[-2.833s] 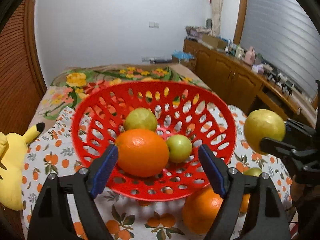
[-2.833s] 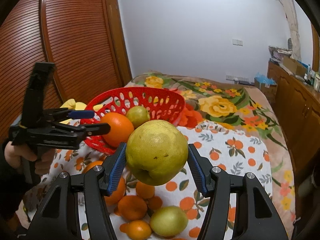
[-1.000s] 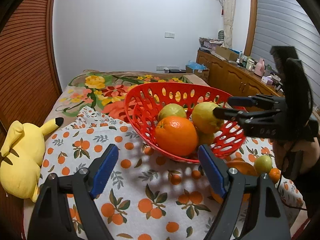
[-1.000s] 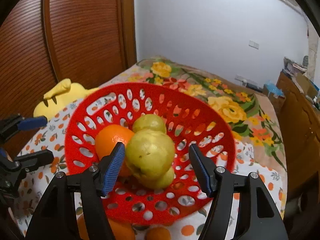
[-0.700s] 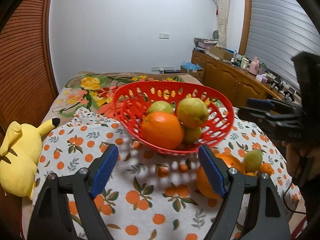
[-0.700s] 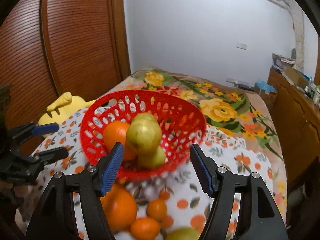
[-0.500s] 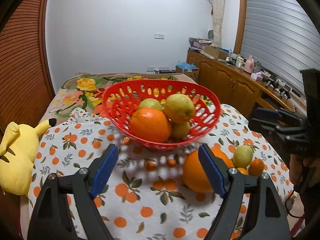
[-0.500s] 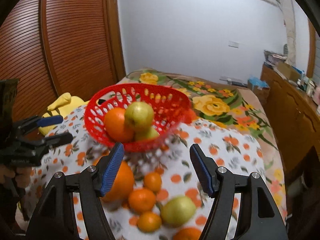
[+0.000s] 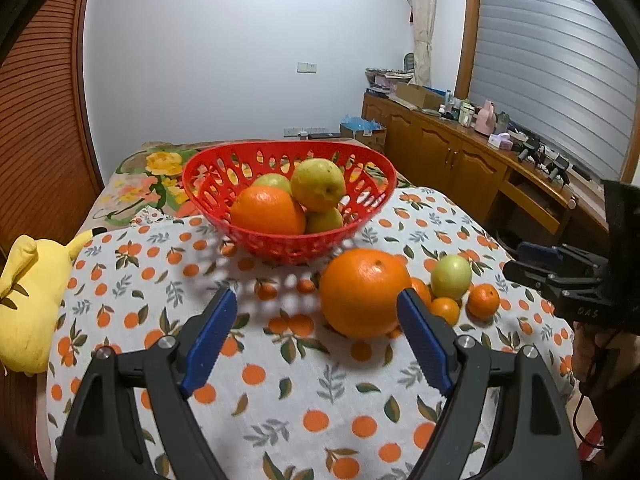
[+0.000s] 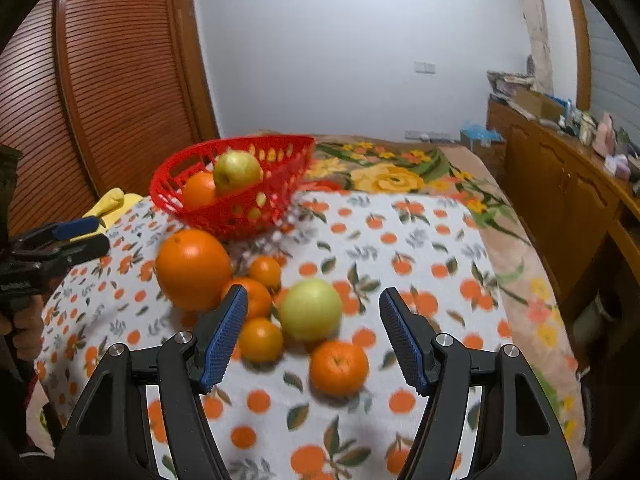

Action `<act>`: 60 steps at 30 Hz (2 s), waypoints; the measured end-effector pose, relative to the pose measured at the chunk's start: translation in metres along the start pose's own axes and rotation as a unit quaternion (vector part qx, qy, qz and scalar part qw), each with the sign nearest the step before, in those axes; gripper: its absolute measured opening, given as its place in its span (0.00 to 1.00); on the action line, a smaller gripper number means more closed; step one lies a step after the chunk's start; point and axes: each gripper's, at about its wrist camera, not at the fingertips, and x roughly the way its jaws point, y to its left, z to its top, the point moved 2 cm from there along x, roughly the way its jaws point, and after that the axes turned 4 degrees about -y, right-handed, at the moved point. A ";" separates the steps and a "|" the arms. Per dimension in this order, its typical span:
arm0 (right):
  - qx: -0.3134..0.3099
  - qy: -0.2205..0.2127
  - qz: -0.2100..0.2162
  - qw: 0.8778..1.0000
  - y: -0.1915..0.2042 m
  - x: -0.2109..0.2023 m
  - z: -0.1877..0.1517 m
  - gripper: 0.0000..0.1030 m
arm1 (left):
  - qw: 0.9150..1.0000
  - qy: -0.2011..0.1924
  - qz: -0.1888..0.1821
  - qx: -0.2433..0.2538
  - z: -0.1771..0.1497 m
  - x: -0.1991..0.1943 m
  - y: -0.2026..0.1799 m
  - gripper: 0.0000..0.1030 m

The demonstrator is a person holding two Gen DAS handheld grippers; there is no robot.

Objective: Organize fruits
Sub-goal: 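Close the left tool on the large orange while the right tool closes on a mandarin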

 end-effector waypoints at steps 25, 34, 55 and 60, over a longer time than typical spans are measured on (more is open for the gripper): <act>0.040 0.062 -0.012 0.997 -0.015 0.034 -0.043 0.49 | 0.999 0.036 -0.015 -0.003 -0.025 0.017 -0.011 0.80; 0.046 0.069 -0.012 0.996 -0.017 0.038 -0.045 0.42 | 0.998 0.054 -0.024 -0.004 -0.023 0.035 -0.013 0.80; 0.048 0.069 -0.010 0.996 -0.018 0.038 -0.045 0.41 | 0.996 0.082 -0.035 0.018 0.000 0.087 -0.035 0.80; 0.047 0.069 -0.011 0.996 -0.018 0.038 -0.045 0.41 | 0.995 0.095 -0.030 0.022 -0.002 0.097 -0.038 0.80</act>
